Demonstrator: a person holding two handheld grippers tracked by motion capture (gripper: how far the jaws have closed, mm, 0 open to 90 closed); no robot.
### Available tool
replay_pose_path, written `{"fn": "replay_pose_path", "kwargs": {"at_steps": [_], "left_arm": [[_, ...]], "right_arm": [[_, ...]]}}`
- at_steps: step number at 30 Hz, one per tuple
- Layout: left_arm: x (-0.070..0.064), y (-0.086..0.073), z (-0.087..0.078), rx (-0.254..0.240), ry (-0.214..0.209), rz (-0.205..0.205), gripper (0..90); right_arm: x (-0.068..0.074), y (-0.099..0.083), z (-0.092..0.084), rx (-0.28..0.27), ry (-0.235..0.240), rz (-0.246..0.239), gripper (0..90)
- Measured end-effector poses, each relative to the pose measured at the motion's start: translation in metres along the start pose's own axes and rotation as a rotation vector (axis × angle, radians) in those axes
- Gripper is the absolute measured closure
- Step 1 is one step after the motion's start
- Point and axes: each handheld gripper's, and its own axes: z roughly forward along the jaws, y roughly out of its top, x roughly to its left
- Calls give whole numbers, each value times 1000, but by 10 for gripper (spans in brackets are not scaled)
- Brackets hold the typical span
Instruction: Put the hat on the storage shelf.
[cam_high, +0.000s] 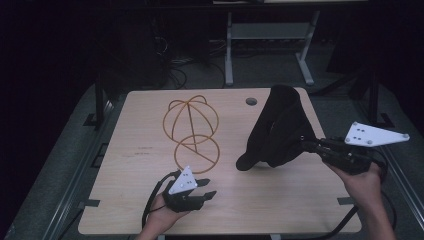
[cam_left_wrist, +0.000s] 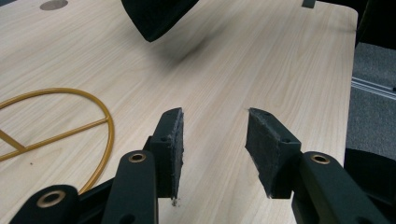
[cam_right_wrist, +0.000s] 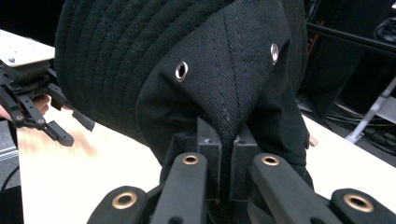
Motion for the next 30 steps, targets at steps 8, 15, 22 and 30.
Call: {"fn": "replay_pose_path", "kwargs": {"at_steps": [8,15,22,30], "left_arm": [[4,-7,-7,2,11,-13,530],[9,-15,-18,1,29,-22,515],[14,-22,-26,8,35,-39,515],[16,-26,-27,-5,38,-47,513]], "right_arm": [[3,19,14,17,31,-26,864],[6,40,32,23,72,-38,865],[7,57,46,25,96,-53,865],[10,73,56,23,114,-56,865]]}}
